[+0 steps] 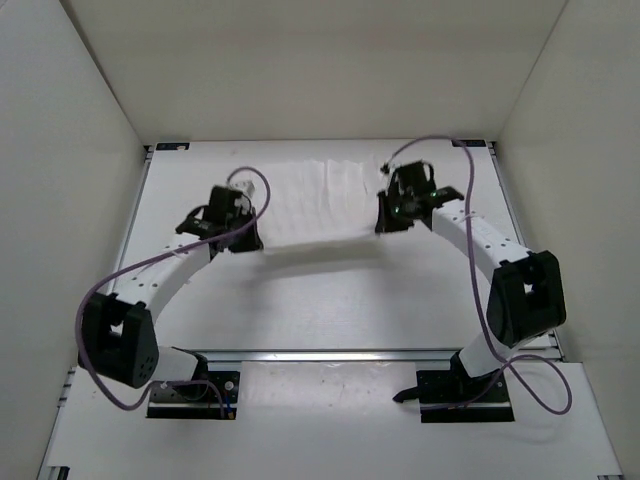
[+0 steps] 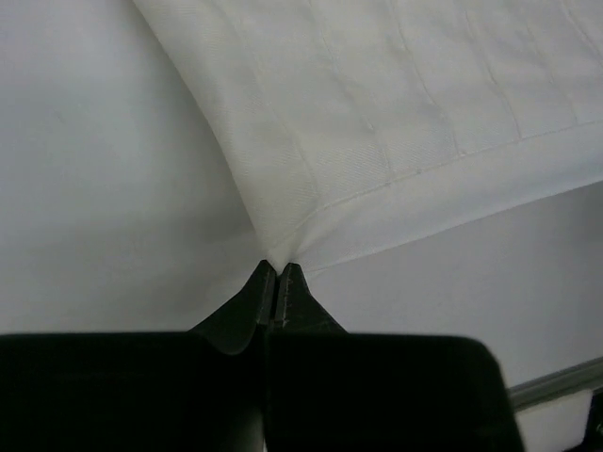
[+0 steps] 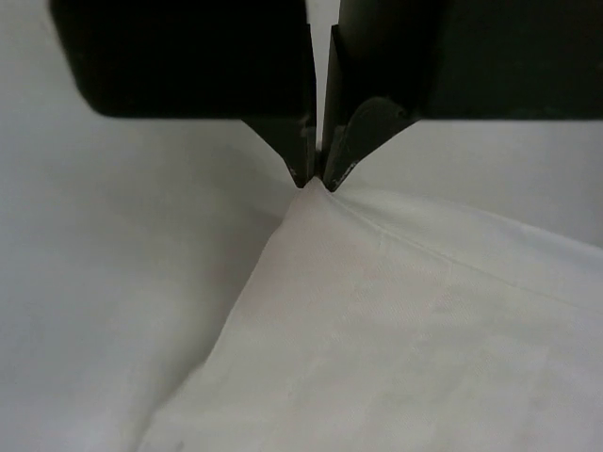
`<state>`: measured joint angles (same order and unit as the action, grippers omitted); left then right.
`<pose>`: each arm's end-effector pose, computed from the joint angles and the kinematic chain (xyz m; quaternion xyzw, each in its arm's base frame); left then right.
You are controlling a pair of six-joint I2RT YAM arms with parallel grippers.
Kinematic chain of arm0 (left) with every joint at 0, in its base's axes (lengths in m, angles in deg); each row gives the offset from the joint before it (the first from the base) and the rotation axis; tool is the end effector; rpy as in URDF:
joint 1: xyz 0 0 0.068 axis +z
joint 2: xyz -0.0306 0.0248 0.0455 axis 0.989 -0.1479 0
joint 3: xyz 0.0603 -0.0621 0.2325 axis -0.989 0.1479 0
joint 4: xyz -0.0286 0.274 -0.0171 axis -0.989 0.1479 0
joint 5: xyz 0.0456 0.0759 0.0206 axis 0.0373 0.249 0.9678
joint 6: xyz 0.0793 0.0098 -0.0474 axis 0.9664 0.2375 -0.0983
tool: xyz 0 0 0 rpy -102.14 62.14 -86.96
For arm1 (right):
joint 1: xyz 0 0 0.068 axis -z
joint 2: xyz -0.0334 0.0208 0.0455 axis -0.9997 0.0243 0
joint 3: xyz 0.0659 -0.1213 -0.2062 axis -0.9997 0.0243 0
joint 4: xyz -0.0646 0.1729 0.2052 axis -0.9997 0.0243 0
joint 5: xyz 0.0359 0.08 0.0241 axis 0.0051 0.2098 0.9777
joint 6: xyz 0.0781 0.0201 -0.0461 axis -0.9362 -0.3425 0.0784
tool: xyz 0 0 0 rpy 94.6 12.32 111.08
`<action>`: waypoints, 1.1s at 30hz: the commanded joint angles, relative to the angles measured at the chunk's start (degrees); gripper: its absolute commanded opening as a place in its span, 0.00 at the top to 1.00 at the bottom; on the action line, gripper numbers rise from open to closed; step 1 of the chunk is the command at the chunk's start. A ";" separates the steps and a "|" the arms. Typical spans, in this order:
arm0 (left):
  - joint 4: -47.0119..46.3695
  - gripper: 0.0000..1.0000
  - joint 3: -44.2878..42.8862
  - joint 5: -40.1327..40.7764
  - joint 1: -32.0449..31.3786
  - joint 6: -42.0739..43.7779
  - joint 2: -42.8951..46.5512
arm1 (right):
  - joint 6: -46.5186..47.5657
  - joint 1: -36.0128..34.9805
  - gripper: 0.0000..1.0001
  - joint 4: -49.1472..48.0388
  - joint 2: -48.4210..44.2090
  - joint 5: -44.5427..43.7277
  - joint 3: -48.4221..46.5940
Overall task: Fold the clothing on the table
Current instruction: Fold the skirt
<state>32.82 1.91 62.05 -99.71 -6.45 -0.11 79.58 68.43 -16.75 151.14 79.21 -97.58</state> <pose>0.3172 -0.1119 0.2002 -0.0021 0.9372 -0.1527 0.3136 0.3649 0.1512 0.2184 -0.1221 0.9246 0.1768 0.3145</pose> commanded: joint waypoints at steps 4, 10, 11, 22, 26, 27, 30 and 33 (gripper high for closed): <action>-1.95 0.92 11.69 0.84 -8.67 -2.63 4.08 | -8.69 -7.75 1.00 -3.02 -8.22 -5.33 21.25; 6.67 1.00 14.33 -1.80 -15.09 -2.62 6.27 | -12.03 -10.22 1.00 3.13 -15.41 -3.58 30.58; 7.11 1.00 15.47 -2.49 -16.05 -2.88 7.93 | -12.82 -10.49 1.00 4.11 -17.96 -3.84 31.73; 16.59 1.00 21.63 -5.48 -17.03 -7.46 29.12 | -14.15 -10.22 1.00 17.55 -36.87 0.81 32.88; 20.29 1.00 23.12 -7.15 -17.46 -8.25 33.61 | -16.07 -13.46 1.00 22.30 -42.66 1.44 34.02; 20.82 1.00 23.47 -7.50 -16.94 -8.60 35.53 | -16.69 -13.83 1.00 23.01 -44.77 1.87 34.63; 23.11 1.00 22.69 -9.43 -15.54 -9.30 39.67 | -17.13 -13.05 1.00 26.60 -51.01 4.84 33.86; 23.91 1.00 15.51 -10.84 -12.91 -9.22 40.47 | -14.95 -8.23 1.00 30.82 -53.75 7.23 28.60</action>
<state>53.46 23.86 51.53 -115.10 -15.79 39.32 63.28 56.43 6.81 99.96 85.94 -63.75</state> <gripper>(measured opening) 0.088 0.018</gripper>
